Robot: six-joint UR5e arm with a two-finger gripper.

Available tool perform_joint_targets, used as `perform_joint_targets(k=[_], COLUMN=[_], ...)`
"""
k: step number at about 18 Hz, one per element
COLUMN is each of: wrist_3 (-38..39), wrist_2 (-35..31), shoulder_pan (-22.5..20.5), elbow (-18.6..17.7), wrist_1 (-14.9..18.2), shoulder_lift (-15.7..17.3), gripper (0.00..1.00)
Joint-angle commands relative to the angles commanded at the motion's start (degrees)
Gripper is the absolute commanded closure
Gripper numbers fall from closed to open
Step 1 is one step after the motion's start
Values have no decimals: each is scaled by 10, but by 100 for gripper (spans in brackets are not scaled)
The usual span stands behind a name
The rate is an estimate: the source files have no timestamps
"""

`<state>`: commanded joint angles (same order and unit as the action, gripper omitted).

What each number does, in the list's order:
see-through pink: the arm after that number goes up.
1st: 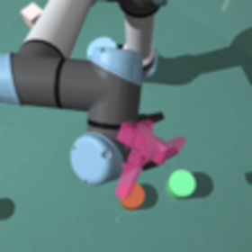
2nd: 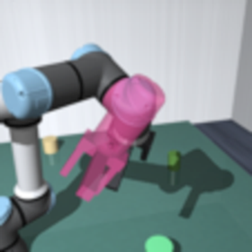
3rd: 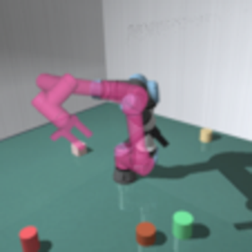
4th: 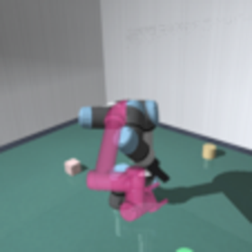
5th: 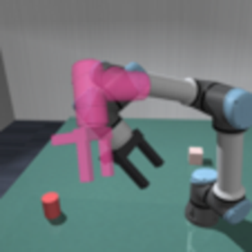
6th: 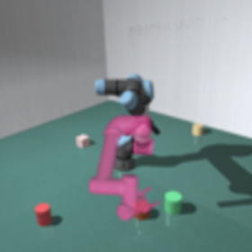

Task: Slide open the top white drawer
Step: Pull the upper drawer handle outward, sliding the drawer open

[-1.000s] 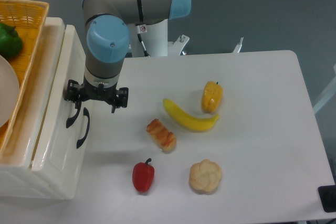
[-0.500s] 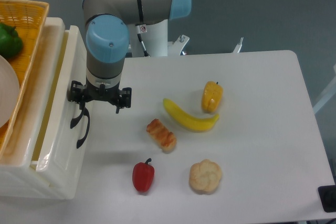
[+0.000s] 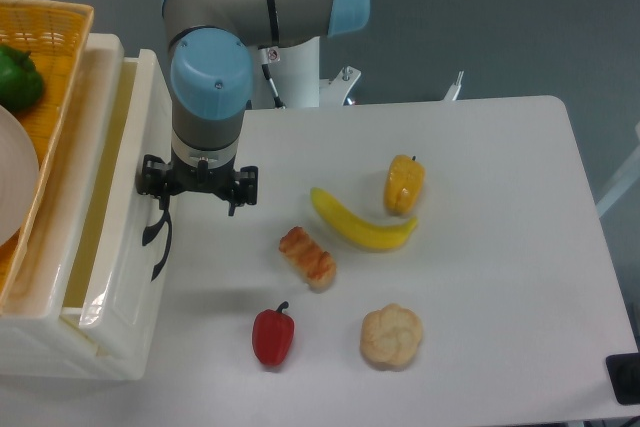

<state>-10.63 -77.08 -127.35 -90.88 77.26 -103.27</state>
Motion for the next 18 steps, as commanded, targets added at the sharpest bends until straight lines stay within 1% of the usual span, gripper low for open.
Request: perform_joint_targets(k=[9, 16, 18], wrist_3=[-1, -2, -12], wrist_2=[0, -1, -1], shoulder_pan=[-24, -54, -63], elbow=[0, 2, 2], wrist_1=[2, 3, 3], shoulder_lift=[0, 1, 1], gripper=[0, 0, 0])
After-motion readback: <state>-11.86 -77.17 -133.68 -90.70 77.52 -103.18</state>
